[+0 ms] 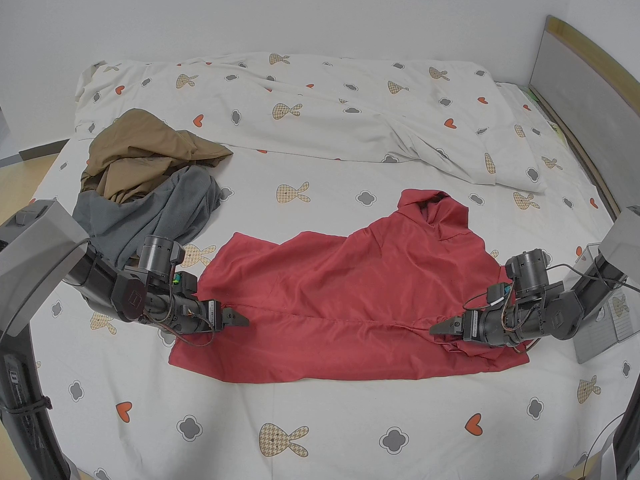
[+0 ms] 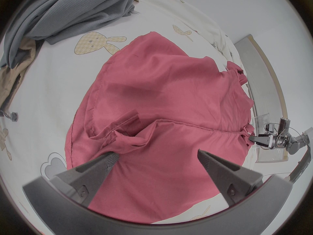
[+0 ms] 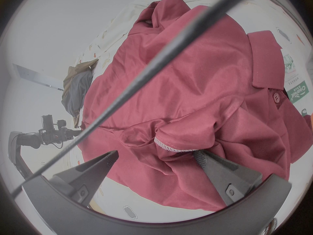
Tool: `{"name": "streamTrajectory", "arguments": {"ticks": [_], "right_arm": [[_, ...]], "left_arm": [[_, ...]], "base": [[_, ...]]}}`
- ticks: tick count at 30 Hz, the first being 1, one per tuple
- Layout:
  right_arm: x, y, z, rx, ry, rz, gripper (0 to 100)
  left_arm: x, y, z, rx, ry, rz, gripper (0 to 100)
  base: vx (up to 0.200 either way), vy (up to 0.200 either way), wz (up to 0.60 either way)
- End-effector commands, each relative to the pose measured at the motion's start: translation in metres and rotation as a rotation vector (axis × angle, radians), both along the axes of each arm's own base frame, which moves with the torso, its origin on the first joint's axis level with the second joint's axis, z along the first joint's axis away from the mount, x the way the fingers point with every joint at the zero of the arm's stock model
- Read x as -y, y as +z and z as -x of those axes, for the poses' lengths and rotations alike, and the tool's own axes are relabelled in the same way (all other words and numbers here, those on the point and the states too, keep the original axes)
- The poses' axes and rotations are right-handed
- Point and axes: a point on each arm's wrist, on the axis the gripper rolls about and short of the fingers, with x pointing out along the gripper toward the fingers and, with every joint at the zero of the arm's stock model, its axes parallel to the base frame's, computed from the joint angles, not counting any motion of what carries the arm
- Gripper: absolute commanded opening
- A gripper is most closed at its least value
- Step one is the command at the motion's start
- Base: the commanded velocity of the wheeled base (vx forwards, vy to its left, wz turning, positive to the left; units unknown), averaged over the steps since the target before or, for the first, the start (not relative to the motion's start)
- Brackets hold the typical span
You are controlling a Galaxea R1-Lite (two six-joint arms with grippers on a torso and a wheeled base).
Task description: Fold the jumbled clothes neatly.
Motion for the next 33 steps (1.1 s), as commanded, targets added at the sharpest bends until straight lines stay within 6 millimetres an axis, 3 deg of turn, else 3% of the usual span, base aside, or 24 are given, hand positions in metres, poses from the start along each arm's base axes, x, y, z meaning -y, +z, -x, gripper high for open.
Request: {"name": "streamTrajectory", "arguments": {"ticks": [1, 6, 13, 21, 33], "right_arm": [[0.000, -0.004, 0.001, -0.015, 0.000, 0.003, 100], [0.000, 0.015, 0.006, 0.033, -0.001, -0.011, 100], [0.003, 0.059, 0.042, 0.143, 0.014, -0.036, 100], [0.010, 0.102, 0.066, 0.287, 0.008, -0.069, 100], [0.014, 0.107, 0.064, 0.309, -0.012, -0.068, 100]], "left_arm": [[0.000, 0.008, 0.003, 0.018, -0.002, 0.004, 100], [0.001, 0.019, 0.008, 0.038, -0.006, 0.009, 100], [0.008, 0.050, 0.026, 0.104, -0.030, 0.020, 100], [0.007, 0.083, 0.042, 0.184, -0.025, 0.044, 100], [0.003, 0.112, 0.029, 0.276, 0.130, 0.032, 100]], "base": [[0.000, 0.000, 0.00], [0.000, 0.000, 0.00], [0.000, 0.000, 0.00], [0.000, 0.000, 0.00], [0.000, 0.000, 0.00]]}}
